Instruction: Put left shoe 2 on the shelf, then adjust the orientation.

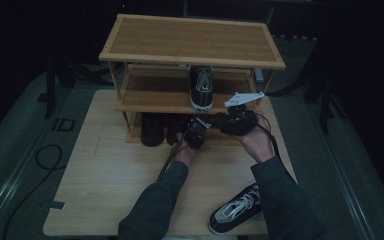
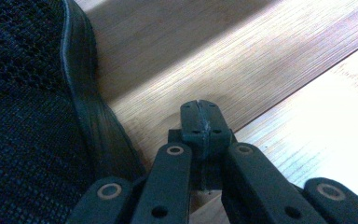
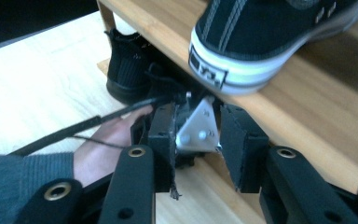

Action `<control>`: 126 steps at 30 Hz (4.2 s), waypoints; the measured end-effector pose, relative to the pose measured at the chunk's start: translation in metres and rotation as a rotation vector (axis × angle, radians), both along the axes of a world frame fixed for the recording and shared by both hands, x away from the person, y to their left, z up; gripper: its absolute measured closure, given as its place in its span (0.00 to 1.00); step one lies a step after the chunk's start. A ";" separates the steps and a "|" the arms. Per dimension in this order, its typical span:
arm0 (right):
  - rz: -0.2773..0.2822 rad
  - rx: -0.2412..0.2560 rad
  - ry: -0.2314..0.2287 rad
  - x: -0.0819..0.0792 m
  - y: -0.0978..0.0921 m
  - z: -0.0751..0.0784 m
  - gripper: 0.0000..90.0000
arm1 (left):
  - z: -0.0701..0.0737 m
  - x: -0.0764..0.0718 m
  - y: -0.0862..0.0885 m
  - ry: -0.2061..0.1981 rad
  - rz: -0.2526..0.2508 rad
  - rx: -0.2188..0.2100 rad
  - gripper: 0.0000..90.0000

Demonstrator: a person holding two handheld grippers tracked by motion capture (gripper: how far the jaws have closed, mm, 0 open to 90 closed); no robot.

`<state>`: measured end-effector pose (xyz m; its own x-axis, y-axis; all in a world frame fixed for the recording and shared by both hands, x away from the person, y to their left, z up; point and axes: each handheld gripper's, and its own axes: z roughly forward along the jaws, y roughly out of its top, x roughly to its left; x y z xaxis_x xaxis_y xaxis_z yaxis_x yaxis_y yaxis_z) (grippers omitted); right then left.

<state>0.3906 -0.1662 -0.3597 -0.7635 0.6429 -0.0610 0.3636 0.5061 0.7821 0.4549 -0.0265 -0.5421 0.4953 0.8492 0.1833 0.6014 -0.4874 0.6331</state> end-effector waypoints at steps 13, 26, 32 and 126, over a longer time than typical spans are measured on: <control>-0.042 -0.013 0.074 -0.005 -0.028 -0.025 0.64 | 0.000 0.000 0.000 0.007 -0.008 -0.010 1.00; -0.043 -0.022 0.116 -0.008 -0.040 -0.037 0.57 | 0.000 0.001 0.000 0.006 -0.007 -0.012 1.00; -0.055 -0.031 0.131 -0.012 -0.049 -0.042 0.57 | 0.000 0.000 0.000 0.005 -0.006 -0.010 1.00; -0.182 -0.122 0.308 -0.081 -0.108 -0.125 0.99 | -0.002 0.000 0.001 -0.006 0.005 -0.033 1.00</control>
